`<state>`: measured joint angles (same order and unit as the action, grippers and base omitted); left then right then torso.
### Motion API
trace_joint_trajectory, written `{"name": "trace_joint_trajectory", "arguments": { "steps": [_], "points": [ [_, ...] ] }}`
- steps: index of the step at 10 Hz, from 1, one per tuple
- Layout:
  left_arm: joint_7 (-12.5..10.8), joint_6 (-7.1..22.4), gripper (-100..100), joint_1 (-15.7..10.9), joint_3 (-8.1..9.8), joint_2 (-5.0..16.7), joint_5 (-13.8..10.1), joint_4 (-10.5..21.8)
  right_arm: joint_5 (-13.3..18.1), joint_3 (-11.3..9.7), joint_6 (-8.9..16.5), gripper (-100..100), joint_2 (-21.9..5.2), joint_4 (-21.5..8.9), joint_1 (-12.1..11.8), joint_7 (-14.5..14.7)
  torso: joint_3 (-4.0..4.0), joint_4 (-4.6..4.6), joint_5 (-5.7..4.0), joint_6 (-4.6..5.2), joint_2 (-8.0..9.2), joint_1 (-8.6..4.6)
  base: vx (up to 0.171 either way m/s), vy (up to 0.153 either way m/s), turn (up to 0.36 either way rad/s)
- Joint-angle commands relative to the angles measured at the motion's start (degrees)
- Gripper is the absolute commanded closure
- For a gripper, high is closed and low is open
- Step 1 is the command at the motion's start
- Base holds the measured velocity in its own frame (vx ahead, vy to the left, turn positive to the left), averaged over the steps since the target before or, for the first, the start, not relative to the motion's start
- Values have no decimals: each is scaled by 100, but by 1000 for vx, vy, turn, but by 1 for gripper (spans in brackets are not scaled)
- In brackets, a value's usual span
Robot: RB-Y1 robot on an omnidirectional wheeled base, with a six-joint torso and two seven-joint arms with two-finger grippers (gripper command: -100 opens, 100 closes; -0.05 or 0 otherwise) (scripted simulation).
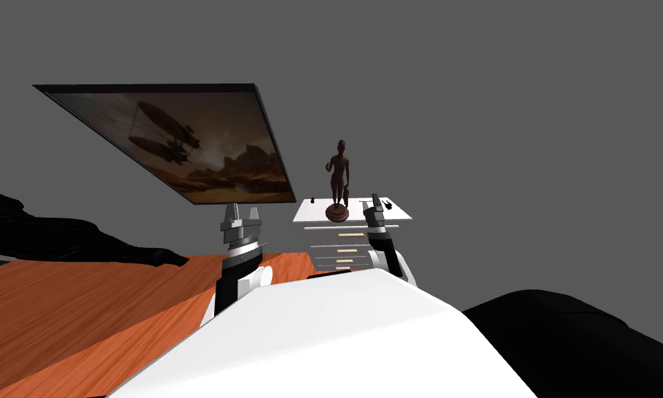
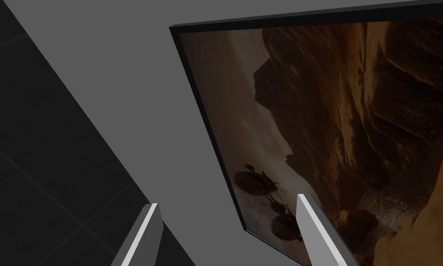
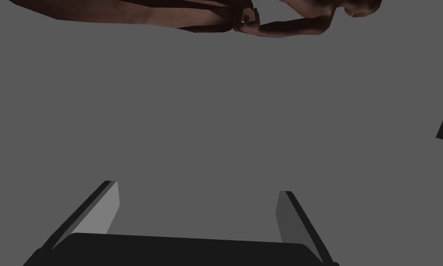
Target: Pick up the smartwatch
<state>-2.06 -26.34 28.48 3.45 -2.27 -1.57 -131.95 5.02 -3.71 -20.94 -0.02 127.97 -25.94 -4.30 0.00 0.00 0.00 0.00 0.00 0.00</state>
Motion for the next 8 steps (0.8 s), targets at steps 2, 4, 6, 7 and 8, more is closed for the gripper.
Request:
{"name": "trace_joint_trajectory", "arguments": {
  "steps": [2, 4, 6, 7, 8],
  "points": [
    [-56, 171, -100, -181, -51, 343, 28, 8, 0, 0, 0, 0, 0, 0, 1, 0, 6, 2, 1, 1, 11, 5, -72, 30, -53],
    [-137, 436, -100, -433, -120, 620, 66, 34, 0, 0, 0, 0, -1, 0, 1, 0, 22, 8, 6, 1, 37, 27, -118, 71, -75],
    [-188, 612, -100, -592, -162, 735, 89, 55, 0, 1, 0, 0, -1, 0, 2, 0, 29, 11, 7, 1, 49, 34, -106, 73, -66],
    [-247, 815, -100, -773, -207, 833, 113, 80, 0, 1, 0, 0, -1, -1, 1, 0, 21, 9, 6, -1, 34, 26, -58, 58, -72],
    [-312, 993, -100, -967, -253, 916, 139, 109, 0, 0, 0, 0, -1, 0, 1, 0, 15, 6, 5, 1, 25, 25, -93, 84, -108]
  ]
}}
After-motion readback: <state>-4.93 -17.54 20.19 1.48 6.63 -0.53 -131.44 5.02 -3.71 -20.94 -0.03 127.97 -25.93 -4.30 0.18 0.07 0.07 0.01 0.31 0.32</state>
